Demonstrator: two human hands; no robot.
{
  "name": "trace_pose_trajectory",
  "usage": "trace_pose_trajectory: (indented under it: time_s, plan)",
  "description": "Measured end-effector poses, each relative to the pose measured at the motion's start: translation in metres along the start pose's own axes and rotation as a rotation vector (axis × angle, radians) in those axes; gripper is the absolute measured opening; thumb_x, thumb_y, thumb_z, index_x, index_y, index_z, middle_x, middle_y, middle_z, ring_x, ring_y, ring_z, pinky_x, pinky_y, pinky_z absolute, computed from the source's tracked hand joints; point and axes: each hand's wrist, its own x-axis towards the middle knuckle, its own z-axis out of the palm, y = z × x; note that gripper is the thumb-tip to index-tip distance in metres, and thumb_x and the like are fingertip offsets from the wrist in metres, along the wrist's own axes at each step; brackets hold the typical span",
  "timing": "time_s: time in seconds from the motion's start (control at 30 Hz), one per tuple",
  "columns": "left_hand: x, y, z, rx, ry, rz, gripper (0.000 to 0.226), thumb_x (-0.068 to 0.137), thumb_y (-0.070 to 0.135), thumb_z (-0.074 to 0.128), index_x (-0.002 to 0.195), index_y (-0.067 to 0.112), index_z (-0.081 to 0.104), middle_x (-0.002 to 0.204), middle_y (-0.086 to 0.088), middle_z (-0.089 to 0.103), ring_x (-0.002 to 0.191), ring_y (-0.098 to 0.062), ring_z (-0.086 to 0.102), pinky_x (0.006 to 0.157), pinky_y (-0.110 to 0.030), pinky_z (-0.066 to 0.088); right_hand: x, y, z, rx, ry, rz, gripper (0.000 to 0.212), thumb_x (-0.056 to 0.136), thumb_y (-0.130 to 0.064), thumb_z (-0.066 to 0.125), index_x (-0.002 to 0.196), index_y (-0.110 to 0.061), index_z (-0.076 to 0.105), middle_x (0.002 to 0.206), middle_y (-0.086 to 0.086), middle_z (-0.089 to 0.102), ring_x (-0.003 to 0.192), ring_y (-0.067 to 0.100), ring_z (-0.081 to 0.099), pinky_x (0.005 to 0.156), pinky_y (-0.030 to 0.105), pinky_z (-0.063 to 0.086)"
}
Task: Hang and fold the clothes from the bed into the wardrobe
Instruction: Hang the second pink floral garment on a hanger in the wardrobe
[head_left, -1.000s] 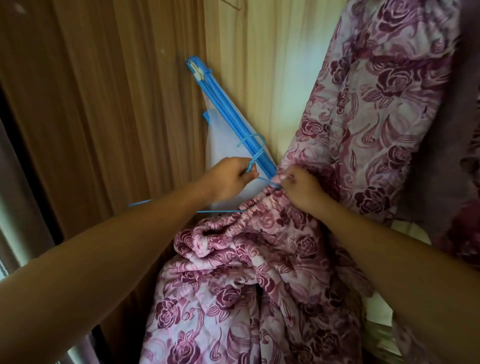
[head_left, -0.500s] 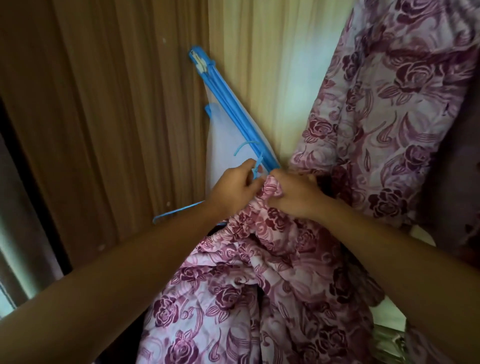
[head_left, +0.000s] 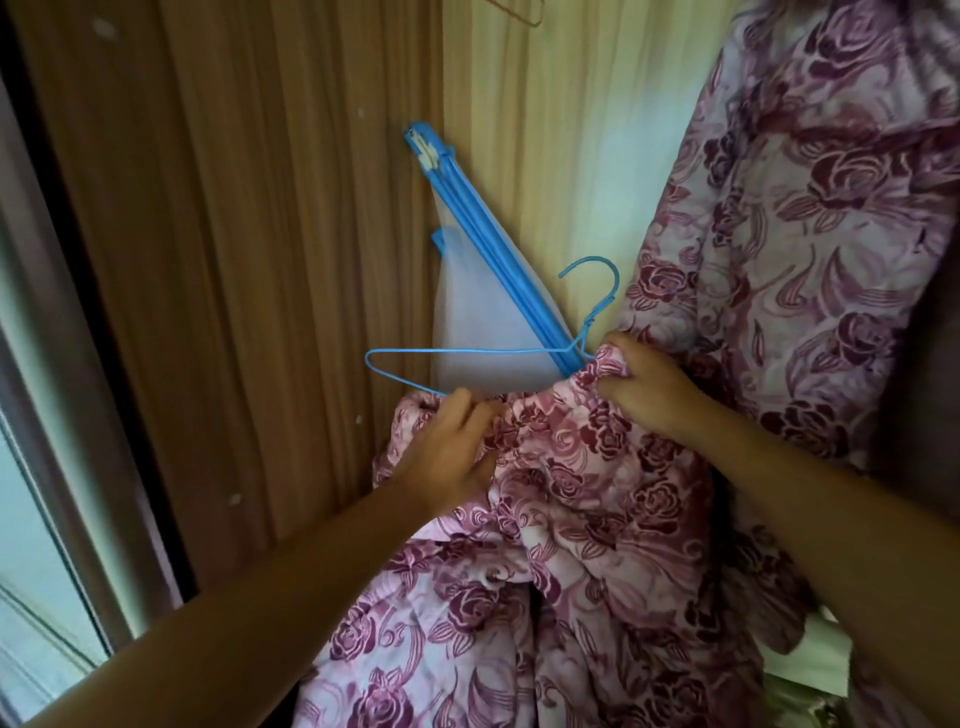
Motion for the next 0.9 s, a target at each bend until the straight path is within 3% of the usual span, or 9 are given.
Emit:
trace_pose_trajectory:
  time_s: [0.1, 0.17, 0.23, 0.3, 0.47, 0.53, 0.67, 0.8, 0.9]
  plan:
    - [0.001, -0.009, -0.002, 0.164, -0.091, -0.139, 0.061, 0.077, 0.041, 0.070, 0.131, 0.017, 0.055, 0.120, -0.004, 0.059, 0.113, -0.031, 0.053, 0.096, -0.045, 0.042, -0.003, 0.005, -0.007, 0.019, -0.044, 0.039, 0.035, 0.074, -0.037, 0.069, 0.104, -0.028, 0.054, 0.089, -0.010, 0.067, 0.083, 0.004, 0.062, 0.078, 0.028, 0.047]
    - [-0.002, -0.016, -0.005, 0.273, -0.238, -0.200, 0.056, 0.082, 0.050, 0.061, 0.133, 0.027, 0.053, 0.122, 0.004, 0.064, 0.122, -0.025, 0.049, 0.097, -0.041, 0.034, -0.006, 0.007, -0.013, 0.028, -0.108, 0.049, 0.053, 0.068, -0.061, 0.072, 0.105, -0.028, 0.053, 0.089, -0.009, 0.068, 0.081, 0.002, 0.063, 0.076, 0.029, 0.050]
    - [-0.009, -0.026, -0.011, 0.359, -0.331, -0.207, 0.048, 0.088, 0.055, 0.051, 0.130, 0.033, 0.053, 0.120, 0.008, 0.066, 0.126, -0.018, 0.050, 0.091, -0.039, 0.027, -0.010, 0.010, -0.016, -0.031, -0.112, 0.038, 0.074, 0.063, -0.087, 0.063, 0.109, -0.030, 0.053, 0.098, -0.009, 0.071, 0.091, 0.002, 0.065, 0.082, 0.029, 0.052]
    - [-0.012, -0.043, -0.026, 0.368, -0.378, -0.213, 0.046, 0.090, 0.058, 0.052, 0.129, 0.034, 0.055, 0.126, 0.007, 0.064, 0.127, -0.015, 0.052, 0.095, -0.039, 0.029, -0.015, 0.014, -0.020, -0.156, -0.043, 0.031, 0.087, 0.065, -0.097, 0.046, 0.124, -0.032, 0.053, 0.121, -0.004, 0.069, 0.115, 0.015, 0.063, 0.095, 0.030, 0.049]
    - [-0.001, -0.069, -0.073, 0.411, -0.250, -0.200, 0.047, 0.089, 0.064, 0.055, 0.111, 0.023, 0.062, 0.122, 0.000, 0.065, 0.123, -0.021, 0.054, 0.094, -0.036, 0.042, -0.029, 0.025, -0.032, -0.386, 0.056, 0.027, 0.085, 0.068, -0.102, 0.021, 0.125, -0.043, 0.044, 0.119, 0.015, 0.070, 0.119, 0.042, 0.059, 0.094, 0.044, 0.049]
    - [0.012, -0.052, -0.077, 0.373, -0.188, -0.172, 0.054, 0.092, 0.067, 0.047, 0.112, 0.019, 0.061, 0.119, -0.004, 0.065, 0.120, -0.023, 0.053, 0.089, -0.038, 0.049, -0.030, 0.024, -0.037, -0.414, 0.092, 0.010, 0.090, 0.065, -0.104, 0.016, 0.122, -0.041, 0.046, 0.111, 0.019, 0.071, 0.112, 0.043, 0.063, 0.092, 0.044, 0.052]
    - [0.052, -0.009, -0.086, 0.238, -0.101, -0.131, 0.054, 0.095, 0.066, 0.037, 0.110, 0.018, 0.057, 0.106, -0.006, 0.064, 0.108, -0.022, 0.050, 0.076, -0.042, 0.053, -0.030, 0.006, -0.041, -0.443, 0.154, -0.077, 0.076, 0.072, -0.099, 0.025, 0.104, -0.035, 0.050, 0.095, 0.007, 0.072, 0.094, 0.034, 0.069, 0.076, 0.038, 0.054]
    - [0.081, 0.014, -0.098, 0.268, -0.089, 0.019, 0.049, 0.094, 0.060, 0.048, 0.121, 0.023, 0.064, 0.106, 0.000, 0.064, 0.110, -0.021, 0.051, 0.077, -0.040, 0.054, -0.023, -0.026, -0.041, -0.435, 0.289, -0.210, 0.062, 0.079, -0.088, 0.040, 0.085, -0.027, 0.048, 0.075, 0.002, 0.065, 0.080, 0.032, 0.067, 0.063, 0.034, 0.051]
    - [0.090, 0.019, -0.110, 0.223, -0.046, 0.012, 0.040, 0.093, 0.051, 0.058, 0.122, 0.025, 0.068, 0.106, -0.002, 0.054, 0.109, -0.021, 0.048, 0.074, -0.039, 0.053, -0.020, -0.043, -0.046, -0.415, 0.347, -0.218, 0.059, 0.077, -0.085, 0.045, 0.085, -0.027, 0.047, 0.072, 0.005, 0.067, 0.076, 0.034, 0.068, 0.059, 0.034, 0.051]
